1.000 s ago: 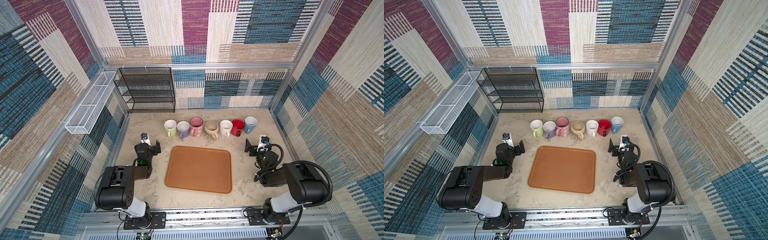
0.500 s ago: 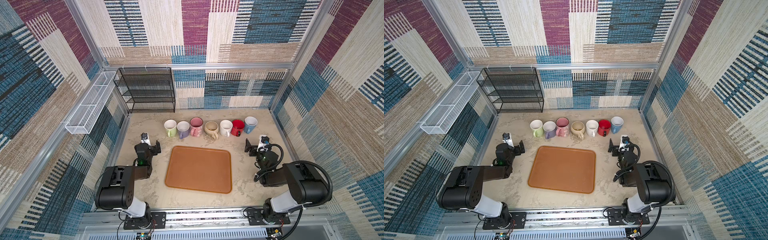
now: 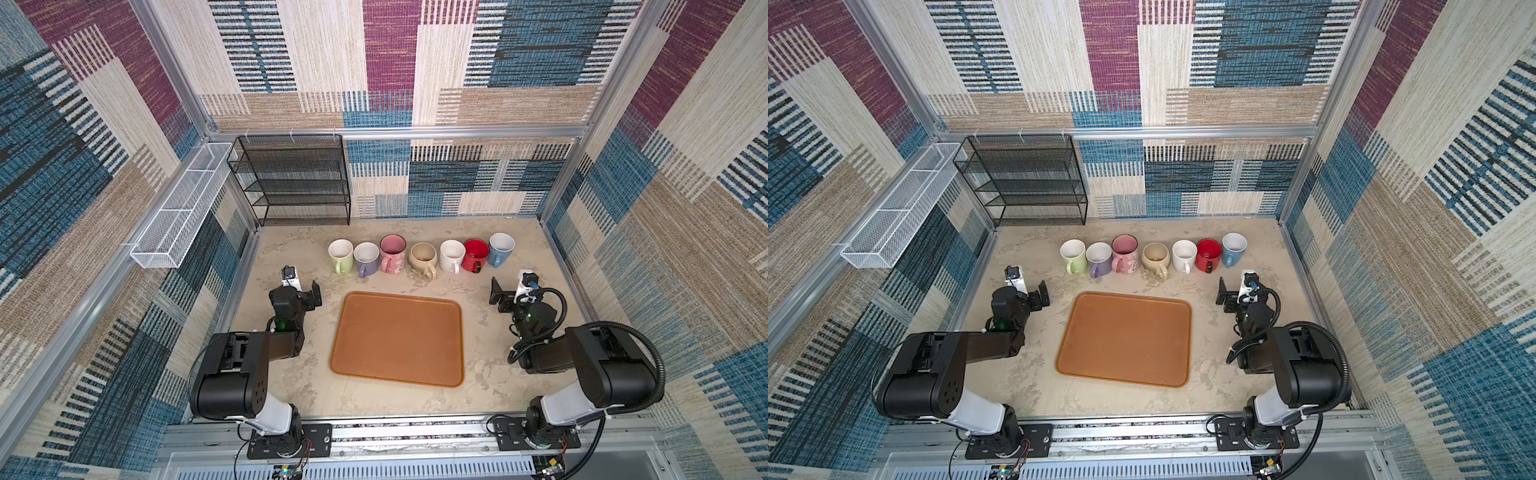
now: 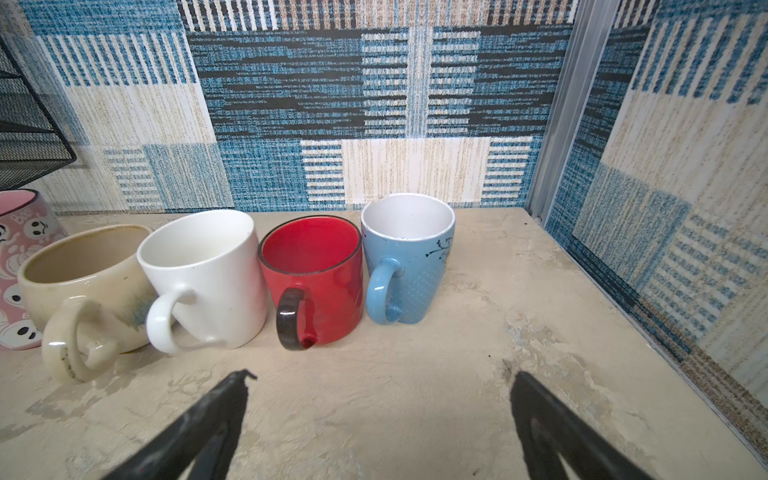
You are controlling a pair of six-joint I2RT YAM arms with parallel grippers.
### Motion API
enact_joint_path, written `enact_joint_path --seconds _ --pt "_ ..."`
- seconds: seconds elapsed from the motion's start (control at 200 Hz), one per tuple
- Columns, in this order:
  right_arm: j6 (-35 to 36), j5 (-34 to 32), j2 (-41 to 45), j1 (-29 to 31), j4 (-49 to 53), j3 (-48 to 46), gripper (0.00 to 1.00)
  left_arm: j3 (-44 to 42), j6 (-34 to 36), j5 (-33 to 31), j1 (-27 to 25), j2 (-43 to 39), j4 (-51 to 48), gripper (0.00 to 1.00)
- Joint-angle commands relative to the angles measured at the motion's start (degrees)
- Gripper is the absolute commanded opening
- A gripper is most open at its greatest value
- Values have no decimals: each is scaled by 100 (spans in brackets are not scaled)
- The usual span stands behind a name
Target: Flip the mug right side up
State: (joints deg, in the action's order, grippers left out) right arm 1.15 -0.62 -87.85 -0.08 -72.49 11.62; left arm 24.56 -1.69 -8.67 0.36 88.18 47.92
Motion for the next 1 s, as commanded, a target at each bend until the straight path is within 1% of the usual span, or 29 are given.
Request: enact_joint_path --seconds 0.0,0.741,0.811,0.881,0.932,0.967,0.992 --pt "-9 -87 -4 -1 -144 22 99 -91 -25 -126 1 -20 6 99" --pt "-13 -85 -3 -1 -149 17 100 -130 -16 -118 3 -28 68 99" --pt "-15 -92 18 -1 -212 -25 100 -373 -68 -226 -1 -83 460 99" --pt "-27 -112 81 -6 -497 -213 100 -931 -204 -480 7 -131 1379 99" --pt "-31 -137 117 3 -789 -399 100 -1196 -192 -412 17 -69 1956 99" --pt "-38 -144 126 -1 -895 -462 100 -1180 -138 -388 17 10 2087 99" --pt "-36 -140 120 -1 -876 -444 100 -1109 -122 -356 17 -10 1968 99"
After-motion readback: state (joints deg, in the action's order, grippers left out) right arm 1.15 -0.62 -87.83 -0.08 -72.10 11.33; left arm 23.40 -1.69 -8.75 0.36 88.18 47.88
